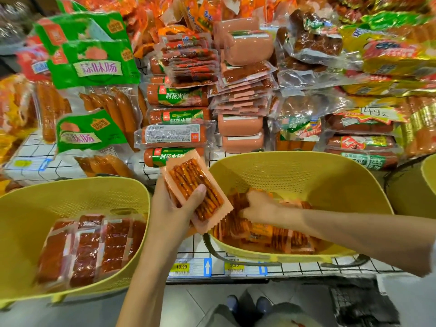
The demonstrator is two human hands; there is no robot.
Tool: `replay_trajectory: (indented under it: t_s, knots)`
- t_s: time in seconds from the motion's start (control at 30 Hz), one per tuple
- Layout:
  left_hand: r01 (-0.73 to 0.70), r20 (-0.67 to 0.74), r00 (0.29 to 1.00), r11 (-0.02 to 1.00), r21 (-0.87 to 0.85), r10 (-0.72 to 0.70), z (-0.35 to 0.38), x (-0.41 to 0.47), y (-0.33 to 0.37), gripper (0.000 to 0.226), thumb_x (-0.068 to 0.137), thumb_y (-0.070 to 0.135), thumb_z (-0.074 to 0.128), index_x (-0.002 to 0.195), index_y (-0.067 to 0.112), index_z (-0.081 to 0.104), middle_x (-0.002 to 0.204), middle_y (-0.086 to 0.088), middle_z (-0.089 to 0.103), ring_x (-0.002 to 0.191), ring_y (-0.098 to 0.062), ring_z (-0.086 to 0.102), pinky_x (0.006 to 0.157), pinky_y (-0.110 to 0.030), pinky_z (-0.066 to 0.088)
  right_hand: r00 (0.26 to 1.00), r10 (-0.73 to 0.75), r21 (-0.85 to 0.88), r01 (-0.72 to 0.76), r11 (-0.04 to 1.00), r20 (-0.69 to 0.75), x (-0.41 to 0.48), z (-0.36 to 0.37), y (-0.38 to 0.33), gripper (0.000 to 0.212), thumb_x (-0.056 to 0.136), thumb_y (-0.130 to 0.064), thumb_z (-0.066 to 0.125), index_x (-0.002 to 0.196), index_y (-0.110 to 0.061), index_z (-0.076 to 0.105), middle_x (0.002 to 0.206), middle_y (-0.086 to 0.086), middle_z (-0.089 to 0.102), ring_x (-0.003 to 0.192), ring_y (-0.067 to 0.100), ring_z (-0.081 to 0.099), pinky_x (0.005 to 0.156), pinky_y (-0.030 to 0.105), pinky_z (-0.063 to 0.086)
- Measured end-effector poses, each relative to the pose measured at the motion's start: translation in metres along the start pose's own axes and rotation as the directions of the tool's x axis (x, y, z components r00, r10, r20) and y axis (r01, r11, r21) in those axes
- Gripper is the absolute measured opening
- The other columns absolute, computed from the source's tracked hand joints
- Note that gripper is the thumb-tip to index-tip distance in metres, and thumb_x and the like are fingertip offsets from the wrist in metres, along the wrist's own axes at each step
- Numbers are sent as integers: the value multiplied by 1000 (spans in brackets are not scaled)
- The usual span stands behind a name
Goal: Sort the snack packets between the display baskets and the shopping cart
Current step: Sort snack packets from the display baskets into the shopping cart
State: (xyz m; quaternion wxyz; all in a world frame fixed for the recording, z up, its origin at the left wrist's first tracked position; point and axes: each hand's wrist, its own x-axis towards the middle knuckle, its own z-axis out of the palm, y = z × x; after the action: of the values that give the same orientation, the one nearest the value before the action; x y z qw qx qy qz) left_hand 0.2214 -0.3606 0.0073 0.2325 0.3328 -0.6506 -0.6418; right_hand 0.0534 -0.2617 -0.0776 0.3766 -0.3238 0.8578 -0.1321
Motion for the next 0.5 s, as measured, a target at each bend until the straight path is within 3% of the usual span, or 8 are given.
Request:
replay_trajectory:
  t_s: [0.07,0.17,0.3,0.37,0.43,0.5]
  knots:
    - [0,-12,1000,1000,-18,0,-3,0,-1,35,72,30,69,104,20,59,96,-2,73,91,-16,70,80,-36,53,998,-7,259,-9,966,59,-8,-15,7,9,91,-10,60,97,-5,65,89,10,70,72,15,68,60,18,54]
    - [1,-17,1000,1000,-12,-2,-4,3,-1,33,72,31,69,102,21,59,95,0,73,89,-15,70,78,-34,53,989,-47,566,-39,823,137,-29,-39,18,7,89,-6,60,96,-7,62,103,11,70,97,22,68,79,31,57]
    - [-2,-32,999,1000,-7,1,-1,10,0,35,81,19,68,113,14,57,97,2,71,90,-10,69,78,-28,52,970,-217,772,57,633,107,-63,-68,26,22,91,-11,55,110,1,61,108,13,71,102,24,67,87,38,54]
    - [10,-8,1000,1000,-15,-10,3,9,1,37,82,19,67,118,15,55,104,1,71,97,-12,68,84,-32,53,948,-308,851,100,516,75,-77,-78,20,26,89,-12,57,112,0,61,111,15,69,103,27,67,80,33,57]
    - [41,68,997,998,-43,-38,8,6,3,39,81,27,64,118,19,55,105,3,71,96,-11,68,77,-31,57,930,-366,859,158,487,36,-85,-80,7,25,89,-10,59,111,1,61,109,16,70,99,27,68,72,28,58]
    - [74,181,982,995,-60,-62,13,4,5,38,85,40,55,119,23,56,102,-2,73,92,-17,70,64,-26,57,924,-381,823,222,522,-7,-86,-75,-9,18,87,-7,61,103,0,62,102,15,71,93,27,70,69,30,58]
